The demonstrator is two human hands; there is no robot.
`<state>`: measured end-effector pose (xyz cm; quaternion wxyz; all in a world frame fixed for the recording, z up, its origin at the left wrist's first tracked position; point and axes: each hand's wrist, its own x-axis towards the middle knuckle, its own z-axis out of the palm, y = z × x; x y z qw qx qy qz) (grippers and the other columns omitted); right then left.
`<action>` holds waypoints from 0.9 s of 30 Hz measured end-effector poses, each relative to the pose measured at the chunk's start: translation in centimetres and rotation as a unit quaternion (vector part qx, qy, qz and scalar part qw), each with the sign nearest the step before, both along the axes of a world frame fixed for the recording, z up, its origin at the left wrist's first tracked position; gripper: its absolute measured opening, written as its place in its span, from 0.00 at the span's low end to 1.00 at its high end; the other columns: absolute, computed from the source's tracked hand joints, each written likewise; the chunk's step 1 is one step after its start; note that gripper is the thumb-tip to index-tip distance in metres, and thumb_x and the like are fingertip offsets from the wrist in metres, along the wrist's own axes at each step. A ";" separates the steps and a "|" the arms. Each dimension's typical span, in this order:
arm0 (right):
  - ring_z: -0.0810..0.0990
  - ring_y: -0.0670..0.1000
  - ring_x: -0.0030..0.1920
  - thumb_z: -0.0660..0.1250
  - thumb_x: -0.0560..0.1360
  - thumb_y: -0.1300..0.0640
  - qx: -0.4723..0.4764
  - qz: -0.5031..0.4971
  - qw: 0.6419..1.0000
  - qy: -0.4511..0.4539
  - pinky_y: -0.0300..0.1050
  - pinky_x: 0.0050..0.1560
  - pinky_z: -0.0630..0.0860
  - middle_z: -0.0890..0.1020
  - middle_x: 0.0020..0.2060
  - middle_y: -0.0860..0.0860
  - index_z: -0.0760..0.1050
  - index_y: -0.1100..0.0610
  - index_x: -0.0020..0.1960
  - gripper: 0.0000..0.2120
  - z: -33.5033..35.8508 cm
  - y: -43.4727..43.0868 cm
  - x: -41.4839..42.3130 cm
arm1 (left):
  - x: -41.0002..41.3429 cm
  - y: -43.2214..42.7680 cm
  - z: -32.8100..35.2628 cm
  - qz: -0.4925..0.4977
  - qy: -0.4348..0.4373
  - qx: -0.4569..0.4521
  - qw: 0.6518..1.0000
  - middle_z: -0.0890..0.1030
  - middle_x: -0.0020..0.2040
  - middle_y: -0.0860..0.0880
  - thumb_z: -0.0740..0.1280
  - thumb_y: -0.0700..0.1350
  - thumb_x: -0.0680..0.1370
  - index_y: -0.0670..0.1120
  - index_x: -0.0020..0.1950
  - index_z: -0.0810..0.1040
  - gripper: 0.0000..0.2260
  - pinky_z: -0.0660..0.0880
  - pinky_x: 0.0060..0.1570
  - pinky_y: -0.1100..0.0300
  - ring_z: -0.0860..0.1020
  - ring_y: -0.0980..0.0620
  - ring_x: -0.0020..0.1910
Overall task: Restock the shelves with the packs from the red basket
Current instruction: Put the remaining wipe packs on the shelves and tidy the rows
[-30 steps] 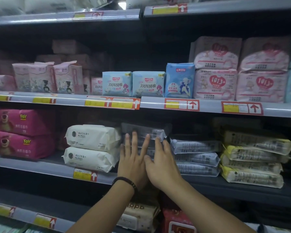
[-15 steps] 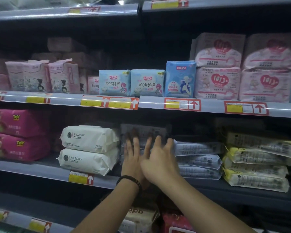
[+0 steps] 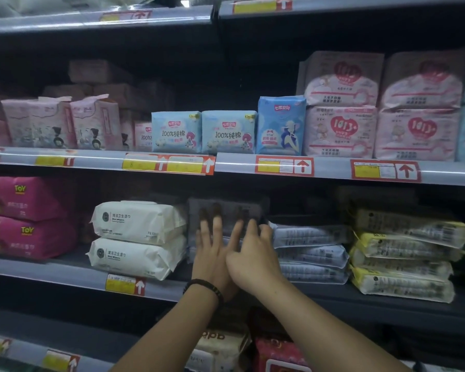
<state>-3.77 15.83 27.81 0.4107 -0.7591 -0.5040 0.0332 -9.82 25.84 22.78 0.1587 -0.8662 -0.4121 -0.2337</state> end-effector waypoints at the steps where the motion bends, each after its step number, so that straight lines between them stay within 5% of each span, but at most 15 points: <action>1: 0.64 0.56 0.81 0.64 0.84 0.49 0.002 0.009 1.000 -0.004 0.50 0.75 0.70 0.46 0.85 0.48 0.45 0.53 0.87 0.40 -0.3 -0.3 0.3 | 0.0 -0.3 0.2 0.009 0.003 -0.018 1.000 0.33 0.81 0.36 0.58 0.65 0.80 0.55 0.81 0.29 0.44 0.40 0.78 0.34 0.35 0.27 0.79; 3: 0.57 0.53 0.84 0.65 0.84 0.50 0.009 0.043 0.999 -0.005 0.49 0.80 0.62 0.47 0.86 0.47 0.46 0.52 0.87 0.39 -0.9 -1.2 0.9 | 0.1 -0.5 0.4 0.023 0.014 -0.029 0.999 0.34 0.82 0.35 0.55 0.63 0.82 0.55 0.81 0.28 0.41 0.41 0.79 0.34 0.36 0.27 0.80; 6: 0.74 0.51 0.75 0.67 0.82 0.51 0.040 0.074 0.996 -0.003 0.51 0.75 0.74 0.64 0.81 0.45 0.60 0.46 0.84 0.32 -2.0 -3.5 2.1 | 0.3 -1.1 0.3 0.016 -0.042 -0.049 0.998 0.41 0.84 0.36 0.47 0.61 0.82 0.54 0.81 0.31 0.34 0.45 0.80 0.35 0.41 0.30 0.82; 10: 0.81 0.48 0.60 0.69 0.80 0.52 0.067 0.006 0.998 -0.004 0.49 0.62 0.80 0.73 0.65 0.42 0.72 0.45 0.72 0.21 -3.4 -7.1 5.7 | 0.9 -5.0 -0.4 -0.041 -0.204 0.032 0.978 0.63 0.77 0.36 0.67 0.50 0.77 0.43 0.78 0.63 0.32 0.64 0.75 0.40 0.63 0.34 0.77; 14: 0.75 0.43 0.54 0.68 0.81 0.55 0.057 -0.059 0.997 -0.005 0.39 0.56 0.72 0.71 0.70 0.46 0.71 0.48 0.73 0.21 -4.4 -10.2 9.6 | 2.6 -10.1 -2.9 -0.107 -0.182 0.043 0.976 0.72 0.65 0.46 0.66 0.55 0.77 0.49 0.65 0.73 0.19 0.73 0.63 0.49 0.72 0.44 0.65; 18: 0.74 0.49 0.68 0.66 0.82 0.54 -0.017 -0.059 0.998 -0.023 0.45 0.66 0.74 0.68 0.75 0.47 0.66 0.50 0.79 0.26 -5.3 -11.8 12.2 | 4.6 -11.9 -4.7 -0.102 -0.044 0.011 0.994 0.71 0.72 0.47 0.53 0.64 0.81 0.48 0.73 0.72 0.28 0.68 0.71 0.46 0.69 0.44 0.72; 21: 0.71 0.51 0.75 0.65 0.83 0.54 -0.041 -0.042 0.997 -0.040 0.47 0.73 0.71 0.66 0.78 0.47 0.63 0.51 0.82 0.28 -5.2 -12.0 13.0 | 5.3 -12.1 -4.7 -0.074 0.040 -0.028 0.996 0.61 0.81 0.45 0.43 0.68 0.82 0.46 0.82 0.60 0.37 0.57 0.78 0.44 0.59 0.44 0.80; 27: 0.66 0.52 0.80 0.67 0.82 0.52 -0.054 -0.009 0.998 -0.037 0.48 0.78 0.66 0.67 0.81 0.49 0.61 0.52 0.83 0.32 -5.0 -11.5 13.2 | 5.9 -11.6 -4.3 -0.034 0.077 -0.078 0.993 0.48 0.86 0.45 0.25 0.71 0.73 0.47 0.85 0.45 0.47 0.48 0.82 0.44 0.47 0.45 0.84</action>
